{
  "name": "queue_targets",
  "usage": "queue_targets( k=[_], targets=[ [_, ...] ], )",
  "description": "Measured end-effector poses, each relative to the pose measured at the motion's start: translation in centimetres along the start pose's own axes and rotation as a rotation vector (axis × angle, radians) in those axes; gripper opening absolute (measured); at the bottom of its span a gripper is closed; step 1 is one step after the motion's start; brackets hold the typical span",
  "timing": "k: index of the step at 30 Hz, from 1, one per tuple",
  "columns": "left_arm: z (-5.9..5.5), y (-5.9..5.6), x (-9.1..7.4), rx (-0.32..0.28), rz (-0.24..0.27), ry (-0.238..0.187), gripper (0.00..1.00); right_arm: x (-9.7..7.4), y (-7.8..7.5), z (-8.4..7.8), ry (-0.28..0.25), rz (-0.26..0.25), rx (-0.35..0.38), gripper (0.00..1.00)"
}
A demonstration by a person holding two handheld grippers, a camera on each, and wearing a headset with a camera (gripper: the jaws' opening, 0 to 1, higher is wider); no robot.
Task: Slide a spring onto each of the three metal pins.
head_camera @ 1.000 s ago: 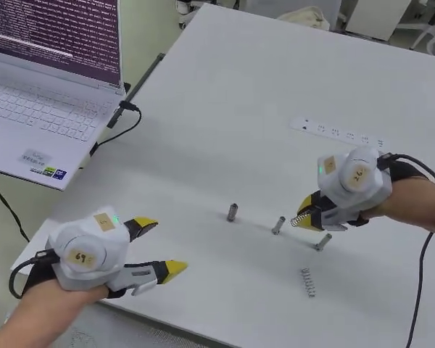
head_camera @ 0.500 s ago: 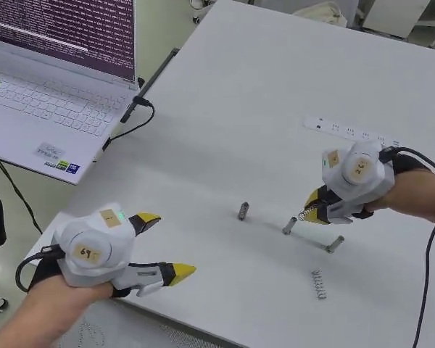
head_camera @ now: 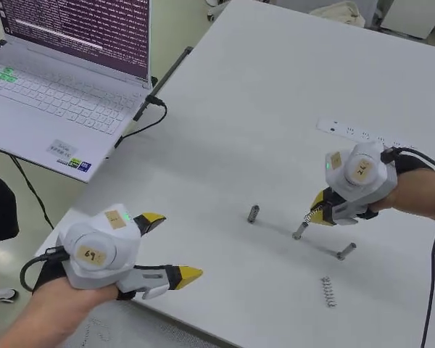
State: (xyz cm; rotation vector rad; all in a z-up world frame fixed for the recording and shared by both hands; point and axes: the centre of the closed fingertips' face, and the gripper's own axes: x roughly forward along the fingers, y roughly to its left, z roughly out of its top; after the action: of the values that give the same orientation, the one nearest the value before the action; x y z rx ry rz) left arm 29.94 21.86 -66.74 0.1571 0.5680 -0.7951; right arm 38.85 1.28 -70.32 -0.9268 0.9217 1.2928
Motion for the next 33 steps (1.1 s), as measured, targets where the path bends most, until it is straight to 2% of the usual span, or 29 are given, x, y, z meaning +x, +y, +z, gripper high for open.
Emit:
queue_targets(
  k=[10, 29, 33],
  targets=[
    [-0.3, 0.5, -0.1, -0.015, 0.012, 0.005, 0.62, 0.7, -0.2, -0.5, 0.022, 0.025, -0.015, 0.09],
    [-0.7, 0.7, -0.2, -0.040, 0.014, 0.011, 0.61, 2.3, 0.1, -1.3, 0.073, 0.050, -0.057, 0.09],
    [-0.7, 0.6, -0.2, -0.043, 0.013, 0.010, 0.61, 2.4, 0.1, -1.2, 0.070, 0.056, -0.056, 0.09]
  ],
)
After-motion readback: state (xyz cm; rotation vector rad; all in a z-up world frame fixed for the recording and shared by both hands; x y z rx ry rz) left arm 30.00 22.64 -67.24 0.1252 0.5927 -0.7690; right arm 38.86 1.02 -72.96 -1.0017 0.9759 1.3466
